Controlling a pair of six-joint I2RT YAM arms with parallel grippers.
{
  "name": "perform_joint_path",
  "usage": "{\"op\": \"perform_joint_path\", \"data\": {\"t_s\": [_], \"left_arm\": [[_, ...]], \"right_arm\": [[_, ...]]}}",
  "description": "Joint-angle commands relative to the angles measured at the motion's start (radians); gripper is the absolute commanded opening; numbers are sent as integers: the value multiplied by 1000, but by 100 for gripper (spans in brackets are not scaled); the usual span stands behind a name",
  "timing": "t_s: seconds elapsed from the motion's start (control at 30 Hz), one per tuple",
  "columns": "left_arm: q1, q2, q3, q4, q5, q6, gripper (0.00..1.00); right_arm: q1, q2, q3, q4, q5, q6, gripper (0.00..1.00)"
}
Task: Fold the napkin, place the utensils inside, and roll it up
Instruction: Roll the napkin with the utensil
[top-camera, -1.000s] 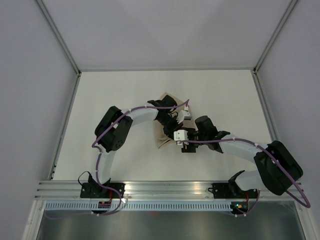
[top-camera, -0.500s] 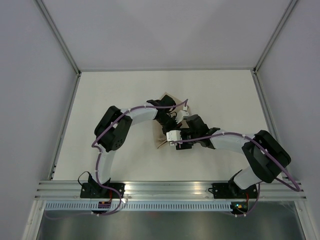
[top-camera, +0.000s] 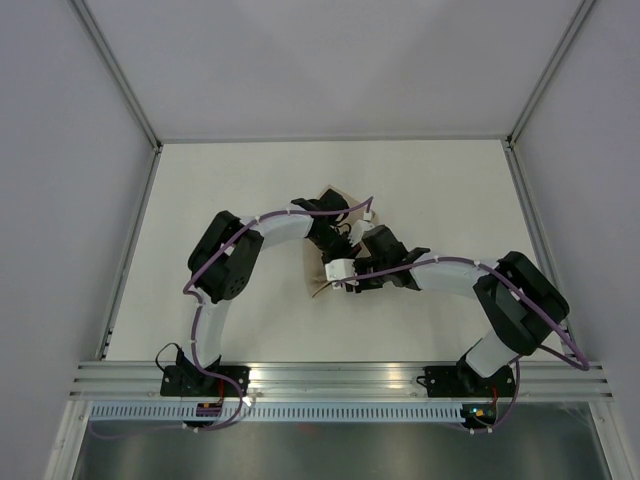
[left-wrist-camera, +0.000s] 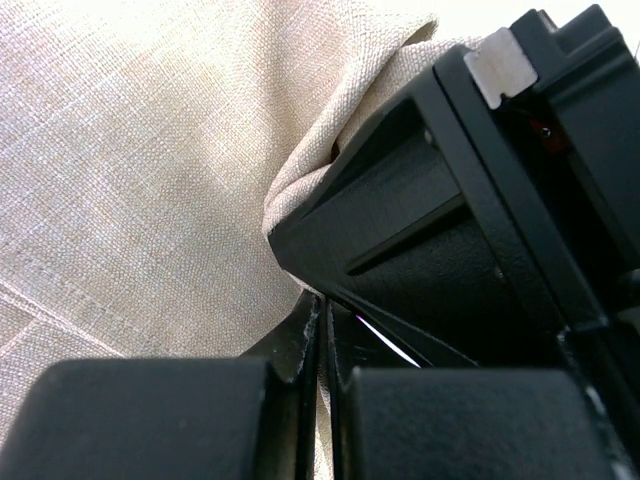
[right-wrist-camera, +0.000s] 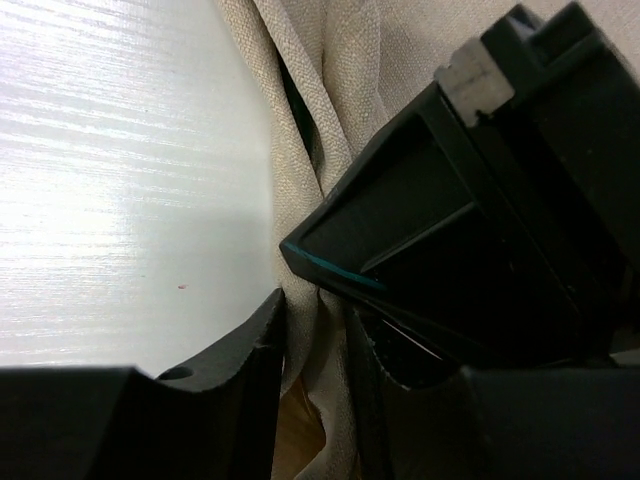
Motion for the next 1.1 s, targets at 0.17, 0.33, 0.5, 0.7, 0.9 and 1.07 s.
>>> {"op": "perform_joint_path", "data": {"t_s": [0.17, 0.33, 0.5, 0.7, 0.9, 1.07], "left_arm": [[-7, -10, 0, -9, 37, -14, 2], [15, -20, -3, 22, 42, -69, 21], [56, -88, -50, 107, 48, -127, 36], [87, -160, -112, 209, 7, -187, 43], [130, -223, -168, 313, -41, -276, 42], [177, -328, -257, 446, -131, -359, 40]], "right_arm": [[14, 60, 60, -75, 25, -39, 24], [14, 76, 76, -120, 28, -36, 11], [8, 87, 105, -184, -5, -26, 6], [-9, 109, 160, -258, -45, -9, 4], [-40, 133, 206, -323, -99, 2, 4], [-75, 173, 281, -431, -182, 1, 3]]}}
